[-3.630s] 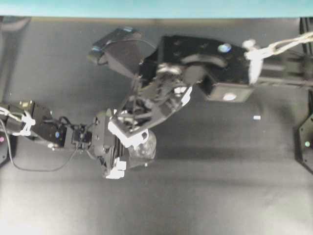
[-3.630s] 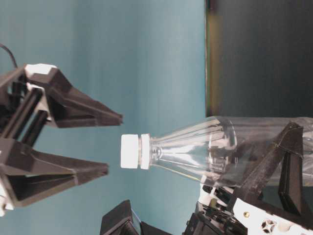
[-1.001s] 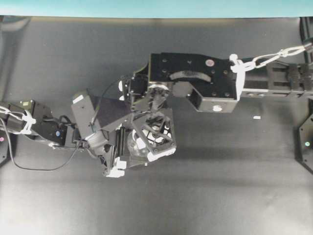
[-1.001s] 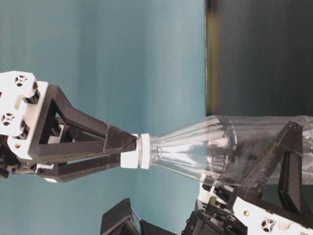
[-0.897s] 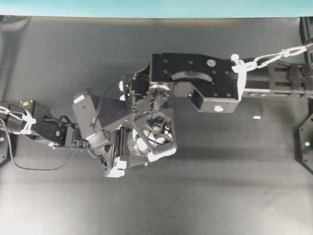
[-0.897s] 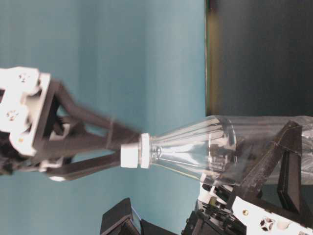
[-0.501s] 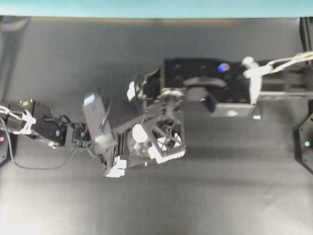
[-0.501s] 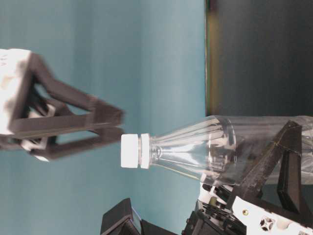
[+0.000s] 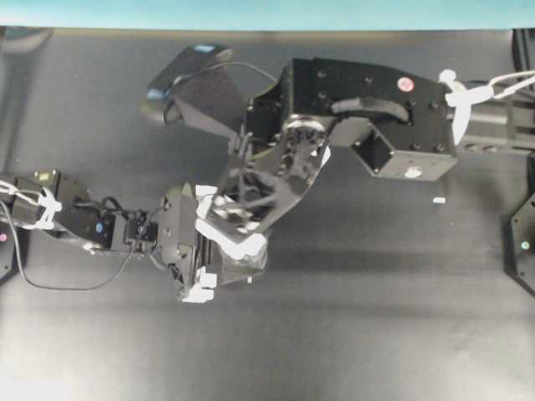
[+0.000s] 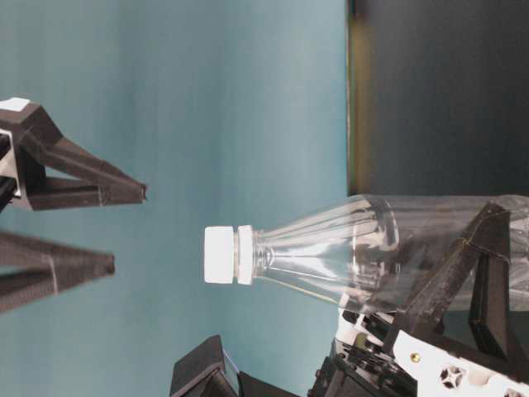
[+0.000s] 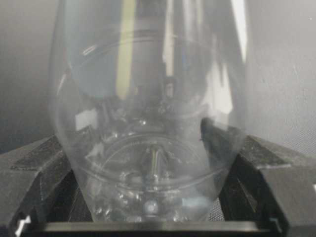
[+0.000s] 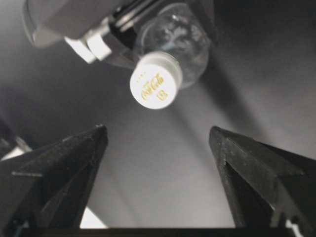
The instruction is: Open the bottle cap by holding the bottle with the left arm and twisting the cap with the right arm.
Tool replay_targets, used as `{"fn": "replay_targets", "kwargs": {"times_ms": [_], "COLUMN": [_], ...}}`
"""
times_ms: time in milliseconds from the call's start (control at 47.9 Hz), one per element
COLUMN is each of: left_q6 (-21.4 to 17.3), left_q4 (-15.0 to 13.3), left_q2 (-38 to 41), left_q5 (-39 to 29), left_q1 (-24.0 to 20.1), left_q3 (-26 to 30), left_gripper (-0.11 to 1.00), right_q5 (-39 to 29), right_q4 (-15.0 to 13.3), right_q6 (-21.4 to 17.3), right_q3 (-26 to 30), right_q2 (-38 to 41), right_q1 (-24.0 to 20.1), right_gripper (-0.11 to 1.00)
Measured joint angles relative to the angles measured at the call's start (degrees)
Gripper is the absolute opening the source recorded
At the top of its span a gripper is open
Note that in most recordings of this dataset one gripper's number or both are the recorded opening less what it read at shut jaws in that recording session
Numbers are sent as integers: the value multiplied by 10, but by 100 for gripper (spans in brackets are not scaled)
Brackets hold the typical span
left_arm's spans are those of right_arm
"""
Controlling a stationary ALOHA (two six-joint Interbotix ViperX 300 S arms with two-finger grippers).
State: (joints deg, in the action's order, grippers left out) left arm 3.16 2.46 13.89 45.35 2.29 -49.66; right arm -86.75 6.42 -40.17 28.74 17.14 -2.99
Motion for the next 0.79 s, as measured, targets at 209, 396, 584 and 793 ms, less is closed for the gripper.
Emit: {"fn": "replay_targets", "kwargs": {"times_ms": [209,396,584,793], "left_q6": [0,0,-1,0], "left_q4": [0,0,0,0], "left_q2": [0,1,1,0], "left_q5": [1,1,0,1], "left_q1": [1,1,2,2], "left_q3": [0,1,1,1], "left_gripper": [81,81,81,81], "right_q5": [18,22,33,43], "right_q4": [1,1,1,0], "right_q6": [-30,-31,-31,-30], "right_q3": [-2,-12,-21,-34], "right_q2": [18,40,44,41], "right_q1": [-5,-5,-5,-4], "right_gripper": [80,79,74,37]}}
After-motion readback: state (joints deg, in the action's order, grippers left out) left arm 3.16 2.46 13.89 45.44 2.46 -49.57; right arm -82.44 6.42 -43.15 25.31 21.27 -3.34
